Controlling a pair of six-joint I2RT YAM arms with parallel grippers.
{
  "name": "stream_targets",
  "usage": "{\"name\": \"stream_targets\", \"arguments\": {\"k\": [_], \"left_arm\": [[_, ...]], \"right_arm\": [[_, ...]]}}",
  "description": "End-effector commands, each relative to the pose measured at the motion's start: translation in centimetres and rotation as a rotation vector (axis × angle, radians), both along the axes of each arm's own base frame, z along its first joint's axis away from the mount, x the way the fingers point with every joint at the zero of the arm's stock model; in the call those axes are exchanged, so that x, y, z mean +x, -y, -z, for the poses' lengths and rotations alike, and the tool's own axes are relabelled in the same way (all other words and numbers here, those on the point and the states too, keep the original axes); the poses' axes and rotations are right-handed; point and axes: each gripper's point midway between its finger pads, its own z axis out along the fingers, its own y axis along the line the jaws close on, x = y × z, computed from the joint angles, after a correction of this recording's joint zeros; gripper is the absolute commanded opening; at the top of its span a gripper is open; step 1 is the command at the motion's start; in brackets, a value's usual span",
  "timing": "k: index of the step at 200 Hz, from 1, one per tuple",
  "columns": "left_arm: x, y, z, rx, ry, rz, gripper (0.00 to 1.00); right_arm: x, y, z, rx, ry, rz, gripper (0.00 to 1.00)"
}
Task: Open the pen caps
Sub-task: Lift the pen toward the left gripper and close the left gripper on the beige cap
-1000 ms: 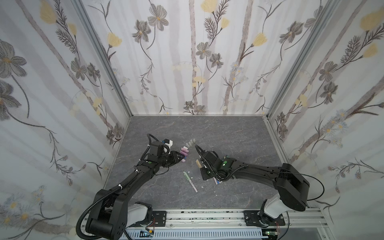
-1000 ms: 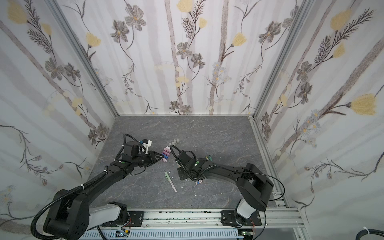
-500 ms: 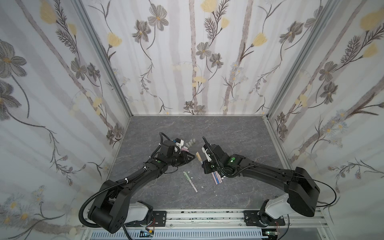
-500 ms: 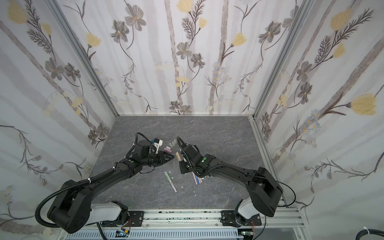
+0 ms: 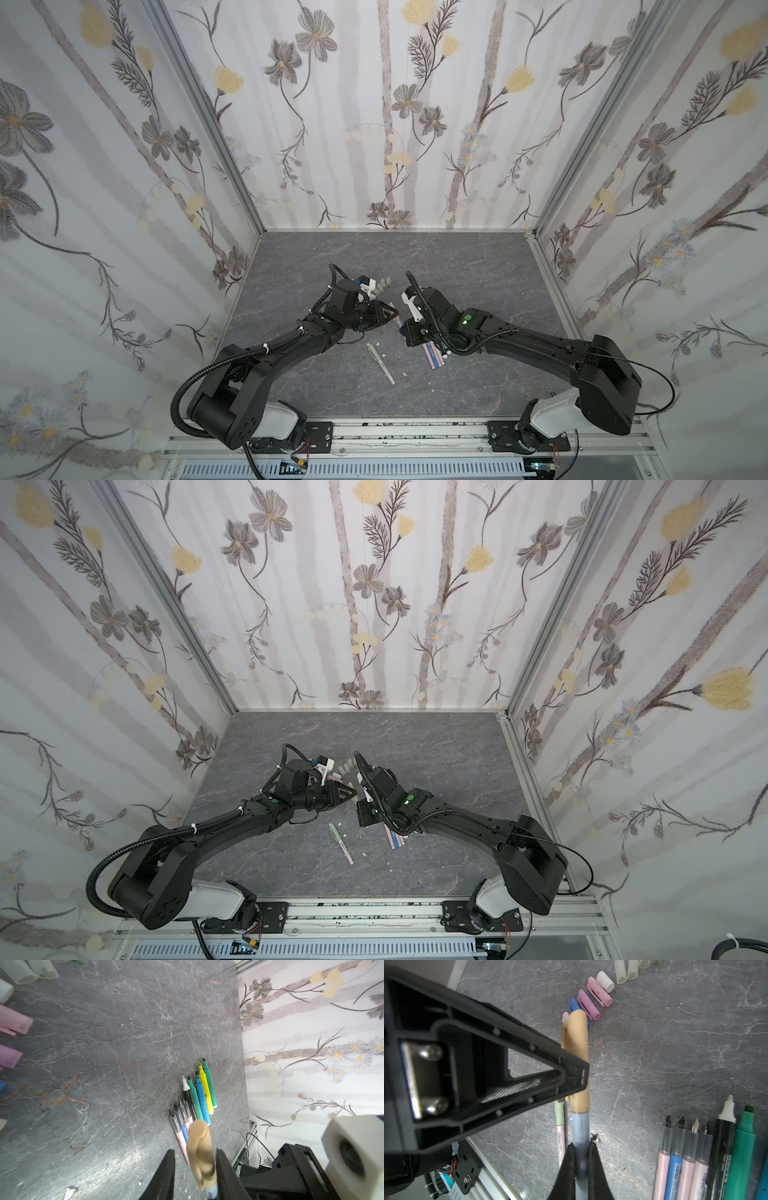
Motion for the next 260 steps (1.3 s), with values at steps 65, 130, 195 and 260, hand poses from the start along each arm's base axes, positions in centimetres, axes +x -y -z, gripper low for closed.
{"name": "stream_targets", "arguments": {"k": [65, 130, 195, 260], "left_arm": [[0.8, 1.4, -0.9, -0.05, 0.026, 0.02, 0.07], [0.6, 1.3, -0.4, -0.04, 0.015, 0.02, 0.0], [0.5, 1.4, -0.5, -0.042, 0.011, 0.024, 0.0], [0.8, 1.0, -0.4, -0.022, 0.021, 0.007, 0.0]], "right_arm": [[0.5, -0.7, -0.2, 0.032, 0.009, 0.006, 0.0], [1.0, -0.8, 0.1, 0.024, 0.014, 0.02, 0.29], [1.4, -1.4, 1.0, 0.009, 0.005, 0.011, 0.28], [1.1, -1.1, 1.3, 0.001, -0.005, 0.006, 0.0]]}}
